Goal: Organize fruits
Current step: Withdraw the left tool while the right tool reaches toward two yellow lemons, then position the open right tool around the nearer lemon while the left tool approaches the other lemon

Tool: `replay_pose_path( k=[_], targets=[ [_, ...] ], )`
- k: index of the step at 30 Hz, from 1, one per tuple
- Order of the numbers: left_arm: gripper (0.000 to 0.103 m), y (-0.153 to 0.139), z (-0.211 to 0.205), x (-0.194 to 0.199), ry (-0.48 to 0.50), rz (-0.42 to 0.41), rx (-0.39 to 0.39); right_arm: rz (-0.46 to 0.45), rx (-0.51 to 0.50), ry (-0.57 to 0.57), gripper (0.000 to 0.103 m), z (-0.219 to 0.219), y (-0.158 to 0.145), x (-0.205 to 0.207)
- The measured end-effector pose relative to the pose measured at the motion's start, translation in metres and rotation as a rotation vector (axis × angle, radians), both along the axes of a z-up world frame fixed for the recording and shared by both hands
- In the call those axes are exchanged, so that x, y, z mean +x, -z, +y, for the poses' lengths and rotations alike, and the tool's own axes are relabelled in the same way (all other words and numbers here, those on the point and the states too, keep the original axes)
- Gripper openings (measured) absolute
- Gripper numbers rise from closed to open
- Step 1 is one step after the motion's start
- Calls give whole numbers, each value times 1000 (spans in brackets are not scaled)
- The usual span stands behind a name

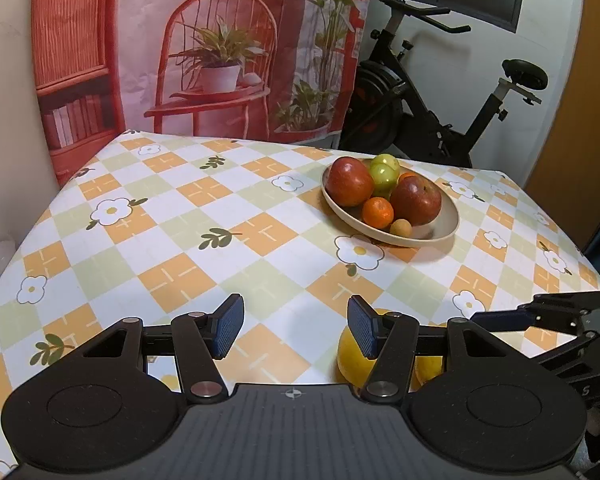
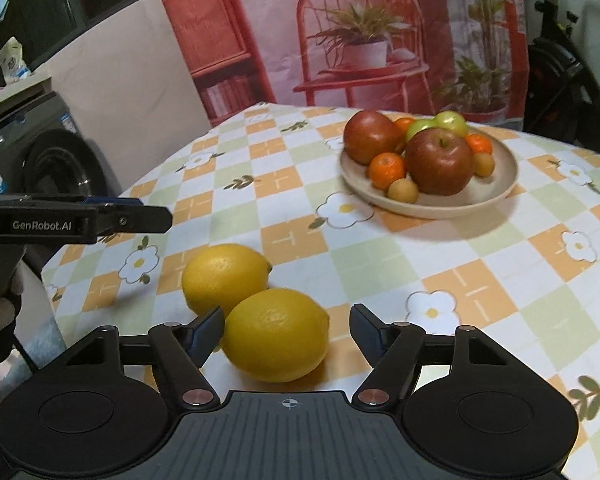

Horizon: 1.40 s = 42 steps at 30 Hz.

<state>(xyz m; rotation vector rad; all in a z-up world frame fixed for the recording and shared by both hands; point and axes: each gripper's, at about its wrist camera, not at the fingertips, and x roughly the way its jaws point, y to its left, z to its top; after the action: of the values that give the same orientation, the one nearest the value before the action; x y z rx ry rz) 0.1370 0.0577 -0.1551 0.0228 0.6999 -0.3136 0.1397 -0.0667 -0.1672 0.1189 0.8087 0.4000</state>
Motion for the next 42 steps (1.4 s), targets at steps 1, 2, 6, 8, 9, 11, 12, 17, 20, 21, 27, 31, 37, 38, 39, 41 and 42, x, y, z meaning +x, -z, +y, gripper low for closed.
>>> replay_pose_path(
  k=[1,2,6,8,9,11,12,17,20,21,27,31,37,38,39,41,42],
  targets=[
    [60,0,-1,0,1,0,2,6,4,-4,64,0,1,1],
    [60,1,-2,1,2,0,3,12,11,-8,64,0,3,1],
    [60,2,-3,0,6,5,5,26,38,-16,60,-2,6,2],
    [60,2,-3,0,8,6,6,30,51,-25,57,-2,7,2],
    [60,2,-3,0,9,7,7,30,52,-26,57,-2,7,2],
    [60,2,-3,0,11,8,8,29,54,-23,57,-1,7,2],
    [60,2,-3,0,13,9,8,28,55,-22,57,-1,8,2],
    [60,2,-4,-1,17,11,9,27,57,-22,57,-1,8,2],
    [60,2,-4,-1,18,12,8,25,56,-21,56,-1,8,2],
    [60,2,-4,-1,18,12,8,24,54,-21,56,-1,7,2],
    [60,3,-5,-1,18,12,8,19,43,-11,56,-2,6,2],
    [60,3,-5,-1,19,12,8,12,30,-1,56,-4,5,2],
    [60,3,-5,-2,20,13,8,1,5,36,56,-9,4,3],
    [60,3,-6,-2,21,13,8,-1,2,43,56,-10,4,3],
    [60,3,-7,-3,22,14,8,-3,-1,48,56,-11,4,3],
    [60,4,-8,-3,24,15,9,-7,-10,58,56,-12,4,4],
    [60,4,-9,-4,25,15,9,-9,-13,62,56,-13,4,4]
  ],
)
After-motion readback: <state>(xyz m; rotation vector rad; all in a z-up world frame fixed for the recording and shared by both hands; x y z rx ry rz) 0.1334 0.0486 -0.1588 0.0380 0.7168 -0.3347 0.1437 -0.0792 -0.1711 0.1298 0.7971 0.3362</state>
